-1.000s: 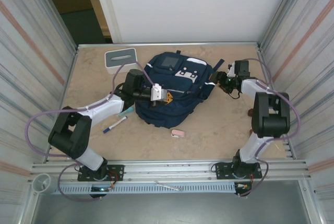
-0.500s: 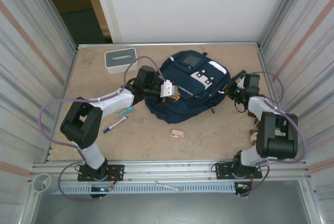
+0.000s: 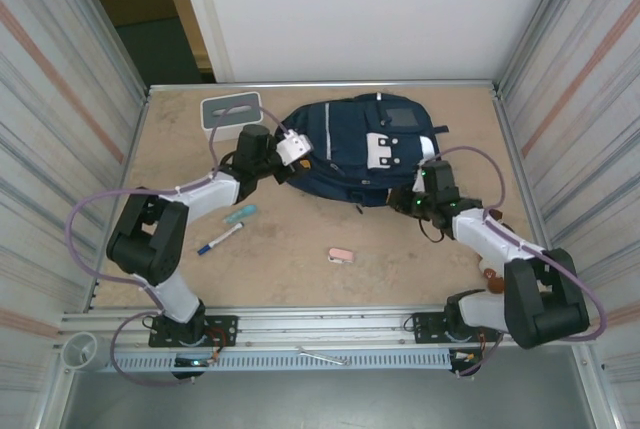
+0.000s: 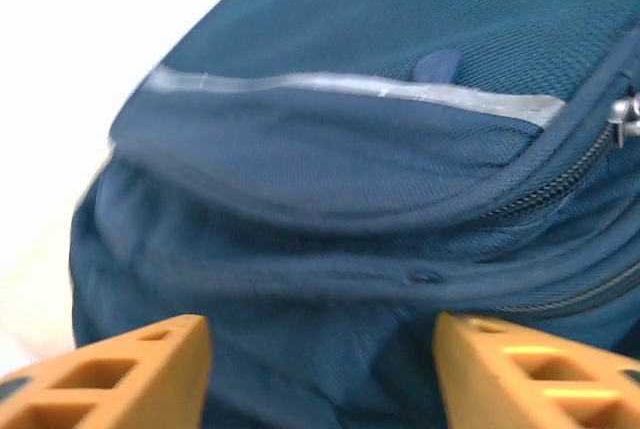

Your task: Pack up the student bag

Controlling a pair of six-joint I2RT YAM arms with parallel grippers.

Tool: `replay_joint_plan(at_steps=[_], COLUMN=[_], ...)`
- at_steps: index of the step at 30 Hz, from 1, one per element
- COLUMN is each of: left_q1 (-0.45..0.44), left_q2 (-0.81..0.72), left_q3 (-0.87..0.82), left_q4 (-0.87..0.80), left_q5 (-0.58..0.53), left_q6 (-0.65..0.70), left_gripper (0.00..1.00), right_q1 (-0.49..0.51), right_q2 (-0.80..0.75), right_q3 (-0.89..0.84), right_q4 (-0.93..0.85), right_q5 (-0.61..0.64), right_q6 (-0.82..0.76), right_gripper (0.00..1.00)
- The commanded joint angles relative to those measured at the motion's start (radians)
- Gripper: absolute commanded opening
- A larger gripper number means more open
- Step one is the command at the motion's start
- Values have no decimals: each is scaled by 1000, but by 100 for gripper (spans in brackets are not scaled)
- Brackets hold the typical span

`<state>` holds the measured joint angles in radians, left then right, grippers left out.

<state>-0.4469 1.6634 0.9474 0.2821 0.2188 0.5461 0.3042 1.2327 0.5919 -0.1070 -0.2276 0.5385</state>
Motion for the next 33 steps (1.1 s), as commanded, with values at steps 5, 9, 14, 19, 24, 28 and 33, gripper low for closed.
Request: replay_joint_plan(at_steps=[5, 9, 14, 19, 24, 28, 33], left_q1=[-90, -231, -299, -299, -299, -299, -303], left_q2=[-204, -210, -187, -201, -196, -177, -156], left_q3=[-28, -39, -35, -73, -82, -81, -73], left_q4=[-104, -100, -113, -95, -105, -119, -139], left_q5=[-226, -374, -475, -474, -471, -479, -458], left_q6=[-522, -553, -567, -587, -611, -647, -677], left_gripper=[71, 74, 76, 76, 75, 75, 74], right_q1=[46, 66, 84, 74, 65, 67, 58], right_q2=[-139, 21, 254, 407, 492, 549, 543], right_q3=[57, 193, 402, 498, 550, 568, 543], right_q4=[22, 59, 4, -6, 7, 48, 135], right_q5=[56, -36, -69, -83, -85, -139, -181], right_q6=[-95, -91, 15, 78, 105, 136, 200], right_gripper=[53, 59, 60, 55, 52, 42, 8])
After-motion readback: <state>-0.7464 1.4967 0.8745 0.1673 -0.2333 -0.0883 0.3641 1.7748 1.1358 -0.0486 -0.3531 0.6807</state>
